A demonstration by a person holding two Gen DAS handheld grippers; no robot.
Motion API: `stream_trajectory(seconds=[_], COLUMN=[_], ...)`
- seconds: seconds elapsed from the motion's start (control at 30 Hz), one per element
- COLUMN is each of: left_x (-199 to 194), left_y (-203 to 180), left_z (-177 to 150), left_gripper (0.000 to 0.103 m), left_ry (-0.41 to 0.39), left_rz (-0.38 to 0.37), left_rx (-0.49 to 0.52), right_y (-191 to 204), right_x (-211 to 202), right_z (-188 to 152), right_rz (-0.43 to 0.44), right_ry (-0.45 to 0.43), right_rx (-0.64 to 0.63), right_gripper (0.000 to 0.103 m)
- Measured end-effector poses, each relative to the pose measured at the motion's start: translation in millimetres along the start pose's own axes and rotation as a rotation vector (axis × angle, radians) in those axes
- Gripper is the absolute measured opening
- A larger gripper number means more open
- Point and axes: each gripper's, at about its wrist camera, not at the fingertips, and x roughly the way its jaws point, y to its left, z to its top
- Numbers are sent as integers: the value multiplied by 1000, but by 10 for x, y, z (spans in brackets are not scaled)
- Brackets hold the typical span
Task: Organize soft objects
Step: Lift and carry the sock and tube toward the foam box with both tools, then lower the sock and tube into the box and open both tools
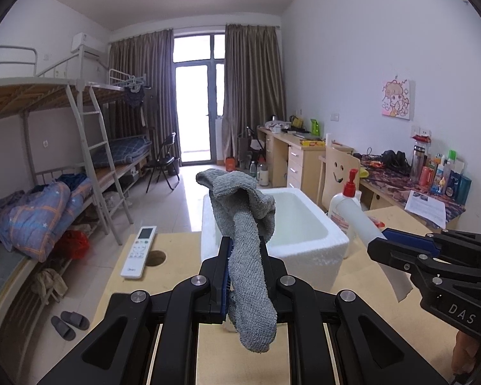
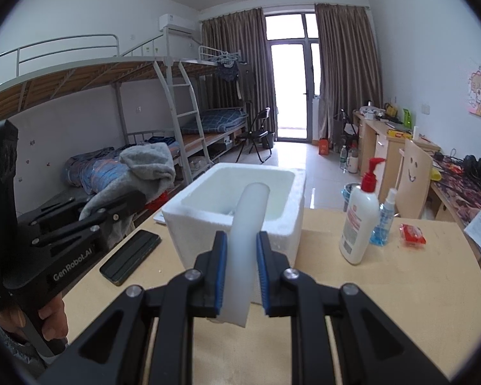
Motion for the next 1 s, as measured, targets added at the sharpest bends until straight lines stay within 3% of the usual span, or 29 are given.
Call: stream_trajectory(seconds=[0.13,0.43,1.0], left_x=[126,331,911], left_y=[14,41,63], left_z=[80,260,438], left_gripper=[14,14,14], left_ry=[18,12,78], left_rz=[-37,-33,-48], left_rx=[5,11,20], right_y=[21,58,26], right_x=[91,319,662], right_z=[88,287,491], right_rz=[-7,-6,-15], right_ry=[6,18,30], right_rx=[-22,-51,-48], right_gripper=[22,22,22])
